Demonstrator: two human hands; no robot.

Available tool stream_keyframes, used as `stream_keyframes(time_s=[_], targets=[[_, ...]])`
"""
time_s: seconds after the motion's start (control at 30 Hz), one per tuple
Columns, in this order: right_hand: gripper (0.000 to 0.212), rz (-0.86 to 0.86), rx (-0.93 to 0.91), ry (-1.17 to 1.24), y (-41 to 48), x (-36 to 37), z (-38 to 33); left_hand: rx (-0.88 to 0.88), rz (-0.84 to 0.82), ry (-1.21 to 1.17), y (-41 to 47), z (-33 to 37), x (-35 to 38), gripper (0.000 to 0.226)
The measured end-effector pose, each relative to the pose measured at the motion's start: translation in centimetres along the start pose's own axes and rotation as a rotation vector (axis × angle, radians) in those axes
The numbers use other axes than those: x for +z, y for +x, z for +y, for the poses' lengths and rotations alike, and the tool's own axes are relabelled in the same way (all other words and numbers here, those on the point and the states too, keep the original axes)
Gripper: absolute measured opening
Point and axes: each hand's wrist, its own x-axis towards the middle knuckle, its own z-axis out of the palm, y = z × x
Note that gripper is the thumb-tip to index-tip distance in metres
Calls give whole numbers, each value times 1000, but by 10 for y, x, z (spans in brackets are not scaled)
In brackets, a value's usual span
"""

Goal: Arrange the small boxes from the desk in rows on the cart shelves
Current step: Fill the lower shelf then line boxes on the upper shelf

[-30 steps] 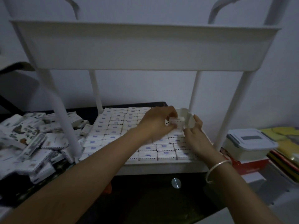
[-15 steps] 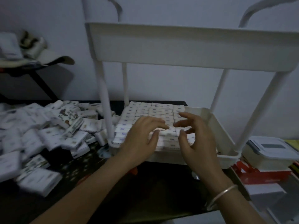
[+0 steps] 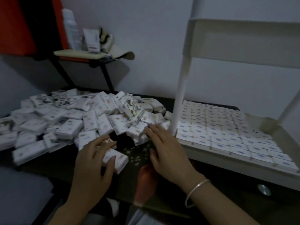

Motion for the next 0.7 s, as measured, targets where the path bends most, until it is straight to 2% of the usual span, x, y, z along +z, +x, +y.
stream_keyframes(time_s=[0.1,0.27,0.43,0.5,0.57,0.63,0.7], targets=[[63,-65,28,-114,26,21,-1,86,-64,58,-11,-15,1,39],[57,-88,82,-184,46,41,-9,157,-102,-61,-14,-18,-2,34],[34,14,82,-172,48,40,-11,174,-154,-172,-9,-13,1,18],[33,10,78,-142,46,36,-11,170,-198,-181,-8,-14,3,23],[33,3,70,-115,42,30,-13,120,-288,-166,-5,-14,1,39],[42,13,69,-83,38,24,-13,26,-395,-145,-3,-13,-2,60],[49,19,63,-76,33,17,-12,-8,-439,-122,0,-13,-3,70]])
